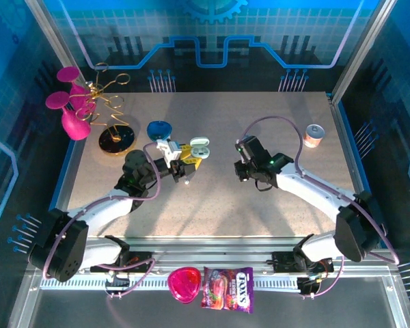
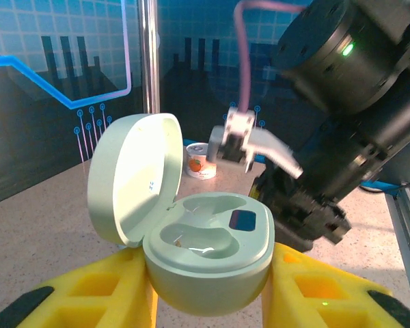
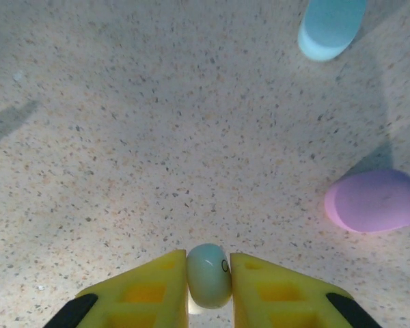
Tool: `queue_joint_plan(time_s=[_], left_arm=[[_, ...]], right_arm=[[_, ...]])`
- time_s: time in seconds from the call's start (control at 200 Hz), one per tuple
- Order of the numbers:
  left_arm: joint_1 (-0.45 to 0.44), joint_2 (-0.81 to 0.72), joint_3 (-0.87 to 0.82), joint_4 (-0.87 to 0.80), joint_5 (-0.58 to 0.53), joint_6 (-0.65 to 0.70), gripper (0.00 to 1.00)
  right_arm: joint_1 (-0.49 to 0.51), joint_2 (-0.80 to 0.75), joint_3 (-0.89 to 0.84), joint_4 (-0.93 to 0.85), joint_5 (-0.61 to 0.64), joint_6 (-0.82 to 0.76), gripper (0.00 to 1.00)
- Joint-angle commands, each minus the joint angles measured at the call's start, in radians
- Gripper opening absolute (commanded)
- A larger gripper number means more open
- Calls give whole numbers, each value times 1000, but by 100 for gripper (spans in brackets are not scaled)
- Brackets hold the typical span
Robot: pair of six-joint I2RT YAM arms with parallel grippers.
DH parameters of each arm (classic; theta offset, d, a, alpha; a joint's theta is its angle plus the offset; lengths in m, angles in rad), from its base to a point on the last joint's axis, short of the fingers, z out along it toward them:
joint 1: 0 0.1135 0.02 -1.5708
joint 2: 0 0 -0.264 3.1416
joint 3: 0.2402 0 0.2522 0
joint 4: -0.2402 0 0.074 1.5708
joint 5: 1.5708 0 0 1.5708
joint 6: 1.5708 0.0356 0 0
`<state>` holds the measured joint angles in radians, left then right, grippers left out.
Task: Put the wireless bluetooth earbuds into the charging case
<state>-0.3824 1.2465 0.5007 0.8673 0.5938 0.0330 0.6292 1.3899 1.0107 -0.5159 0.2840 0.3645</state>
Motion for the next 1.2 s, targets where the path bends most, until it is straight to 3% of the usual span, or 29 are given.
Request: queue_joint_plan(time_s=[0.0, 0.6, 1.196], left_arm=[[-3, 20, 21, 54, -12, 5, 38], [-28, 67, 52, 16, -18, 1, 38], [-53, 53, 58, -1, -20, 2, 38]], right_arm=[[32, -50, 67, -82, 64, -28, 20], [207, -68, 341, -161, 53, -87, 21], [233, 53, 457, -92, 18, -159, 21]])
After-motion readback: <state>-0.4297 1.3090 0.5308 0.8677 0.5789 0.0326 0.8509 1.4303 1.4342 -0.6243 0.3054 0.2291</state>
